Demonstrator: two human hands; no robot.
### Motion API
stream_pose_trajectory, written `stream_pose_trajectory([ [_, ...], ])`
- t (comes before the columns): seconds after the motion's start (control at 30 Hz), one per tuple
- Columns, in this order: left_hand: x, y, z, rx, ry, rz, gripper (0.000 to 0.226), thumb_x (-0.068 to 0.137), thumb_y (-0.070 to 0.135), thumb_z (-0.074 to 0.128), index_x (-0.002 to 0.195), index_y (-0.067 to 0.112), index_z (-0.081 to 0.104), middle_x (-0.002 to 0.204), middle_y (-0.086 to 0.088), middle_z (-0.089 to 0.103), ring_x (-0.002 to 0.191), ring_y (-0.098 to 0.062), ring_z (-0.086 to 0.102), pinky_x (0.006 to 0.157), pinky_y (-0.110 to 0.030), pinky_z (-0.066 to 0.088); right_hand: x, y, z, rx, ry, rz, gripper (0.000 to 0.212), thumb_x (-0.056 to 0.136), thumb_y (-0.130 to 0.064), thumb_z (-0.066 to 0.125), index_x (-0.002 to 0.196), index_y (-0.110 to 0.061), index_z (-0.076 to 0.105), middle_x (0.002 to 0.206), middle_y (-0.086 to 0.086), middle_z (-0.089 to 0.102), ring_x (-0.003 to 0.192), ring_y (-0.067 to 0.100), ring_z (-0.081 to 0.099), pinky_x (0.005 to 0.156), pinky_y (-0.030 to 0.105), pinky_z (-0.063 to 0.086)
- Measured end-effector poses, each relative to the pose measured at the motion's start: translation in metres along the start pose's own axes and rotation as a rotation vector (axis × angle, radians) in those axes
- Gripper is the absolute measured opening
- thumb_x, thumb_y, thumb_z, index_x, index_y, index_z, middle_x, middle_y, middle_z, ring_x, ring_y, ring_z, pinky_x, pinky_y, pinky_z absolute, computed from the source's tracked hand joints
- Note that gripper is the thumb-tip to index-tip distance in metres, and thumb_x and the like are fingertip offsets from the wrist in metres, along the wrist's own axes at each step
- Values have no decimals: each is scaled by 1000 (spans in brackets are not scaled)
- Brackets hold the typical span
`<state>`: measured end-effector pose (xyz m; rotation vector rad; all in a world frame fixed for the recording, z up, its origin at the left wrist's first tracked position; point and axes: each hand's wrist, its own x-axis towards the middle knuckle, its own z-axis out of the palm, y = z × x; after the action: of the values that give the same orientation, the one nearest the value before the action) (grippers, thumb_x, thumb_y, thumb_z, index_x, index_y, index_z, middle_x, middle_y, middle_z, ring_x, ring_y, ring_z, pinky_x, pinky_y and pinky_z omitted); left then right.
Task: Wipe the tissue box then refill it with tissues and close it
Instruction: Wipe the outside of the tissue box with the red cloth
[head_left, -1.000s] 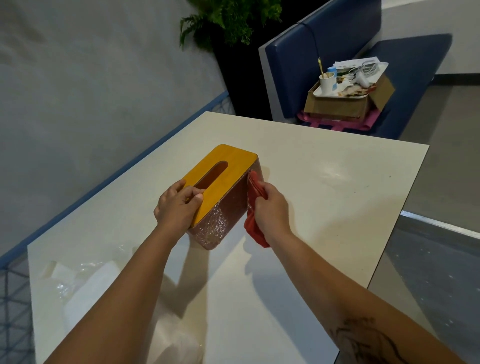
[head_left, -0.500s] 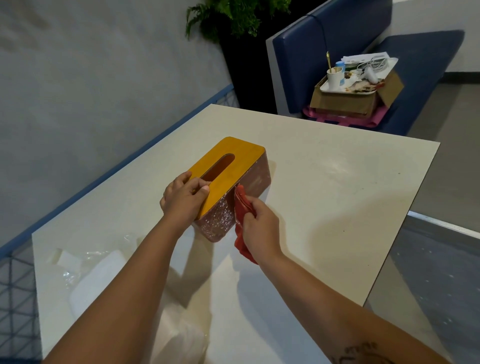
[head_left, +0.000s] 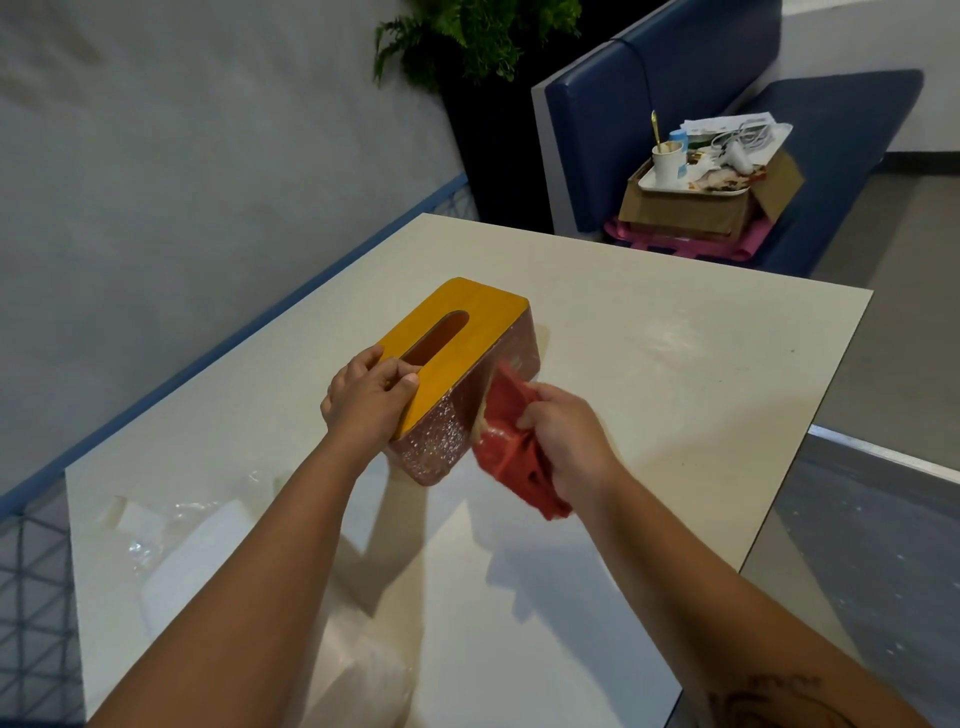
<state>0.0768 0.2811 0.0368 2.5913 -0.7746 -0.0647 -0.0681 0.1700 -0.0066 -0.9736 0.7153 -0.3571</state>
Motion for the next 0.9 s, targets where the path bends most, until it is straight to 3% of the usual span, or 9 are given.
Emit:
stream_pose_trajectory([
  [0.1,0,0,0,3,5,-1,17,95,37,44,96,33,61,149,4,32,138,-24,24,111,-48,16,9,-17,-13,48,142,-28,42,75,12,37,98,-7,66,77,16,65,65,29,63,65,37,52],
  [0.27,0,-1,0,3,5,-1,19,95,38,43,98,31,61,149,5,32,138,-23,23,111,-48,16,27,-41,-19,-159,276,-90,32,84,2,37,78,-18,62,80,10,62,76,26,61,72,37,51],
  [0.37,0,0,0,4,3,0,22,95,38,43,101,30,62,149,5,31,138,-23,23,111,-48,16,36,-41,-7,-289,261,-170,30,85,-1,40,75,-19,61,82,11,64,84,31,63,79,42,53],
  [0.5,0,0,-1,-7,8,-2,23,95,37,44,103,29,64,149,5,32,138,-23,23,111,-48,16,35,-30,2,-385,262,-273,29,85,0,41,87,-15,65,85,10,66,79,28,61,61,29,44],
  [0.63,1,-1,0,-16,13,3,20,95,37,45,99,31,63,148,5,33,138,-23,23,111,-48,16,21,-13,12,-394,230,-347,31,84,1,42,93,-14,68,84,4,66,76,22,59,58,25,42],
  [0.77,1,-1,1,-7,13,5,19,95,38,44,99,32,62,149,5,32,138,-23,23,110,-49,16,2,9,26,-399,164,-398,33,89,-3,42,101,-17,70,85,1,66,76,21,61,69,31,50],
  [0.9,1,0,1,-3,10,1,20,95,38,44,100,32,62,149,4,32,138,-24,23,110,-49,16,-9,17,26,-390,51,-356,35,88,1,41,94,-21,68,79,8,67,69,30,63,64,37,53],
])
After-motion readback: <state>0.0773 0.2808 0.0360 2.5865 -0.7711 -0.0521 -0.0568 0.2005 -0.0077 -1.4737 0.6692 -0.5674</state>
